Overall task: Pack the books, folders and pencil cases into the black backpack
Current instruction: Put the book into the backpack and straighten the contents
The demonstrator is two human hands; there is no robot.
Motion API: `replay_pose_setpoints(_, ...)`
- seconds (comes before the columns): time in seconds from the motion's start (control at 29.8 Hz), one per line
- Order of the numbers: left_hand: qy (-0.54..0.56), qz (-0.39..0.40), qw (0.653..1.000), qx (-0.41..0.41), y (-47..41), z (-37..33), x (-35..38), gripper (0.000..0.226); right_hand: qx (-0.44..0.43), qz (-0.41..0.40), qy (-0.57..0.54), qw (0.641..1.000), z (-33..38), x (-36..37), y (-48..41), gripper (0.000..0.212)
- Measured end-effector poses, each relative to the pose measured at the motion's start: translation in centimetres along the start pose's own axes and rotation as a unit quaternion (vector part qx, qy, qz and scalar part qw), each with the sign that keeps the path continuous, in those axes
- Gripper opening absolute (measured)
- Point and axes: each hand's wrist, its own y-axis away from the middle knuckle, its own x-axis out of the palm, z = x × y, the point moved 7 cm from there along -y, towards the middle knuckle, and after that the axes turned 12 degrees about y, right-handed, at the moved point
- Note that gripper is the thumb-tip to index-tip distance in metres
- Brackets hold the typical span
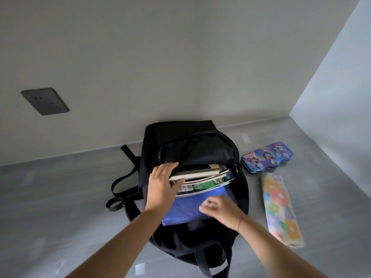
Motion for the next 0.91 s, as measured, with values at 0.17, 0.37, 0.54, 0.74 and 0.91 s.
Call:
replay_pose_setpoints(0.17, -0.026, 0.094, 0.99, 0.105, 7.2, -0.1, 2.6, 0.034, -0.083, 0.069, 0.253, 0.962, 0.5, 4.2, 3.1, 0.059)
replay_pose_setpoints(0.37, -0.12, 0.354, 0.926, 0.058, 11.7, 1.3, 6.0, 0.046, -0.155, 0.003, 0.217, 0.964, 2.5, 3.6, 5.0, 0.023)
replay_pose_setpoints(0.54, -0.133, 0.335, 0.93, 0.067, 10.5, 0.5, 4.0, 0.038, -0.183, -0.033, 0.195, 0.963, 3.0, 2.3, 5.9, 0.038)
replay_pose_setpoints(0.74, -0.05, 0.272, 0.956, 0.092, 10.6, 0.3, 1.4, 0.048, -0.166, -0.024, 0.227, 0.959, 2.4, 0.9, 6.1, 0.051)
replay_pose_setpoints(0.91, -0.017, 0.229, 0.97, 0.085, 10.7, 0.6, 0.4, 0.042, -0.14, -0.019, 0.282, 0.949, 0.1, -0.9, 5.7, 0.054)
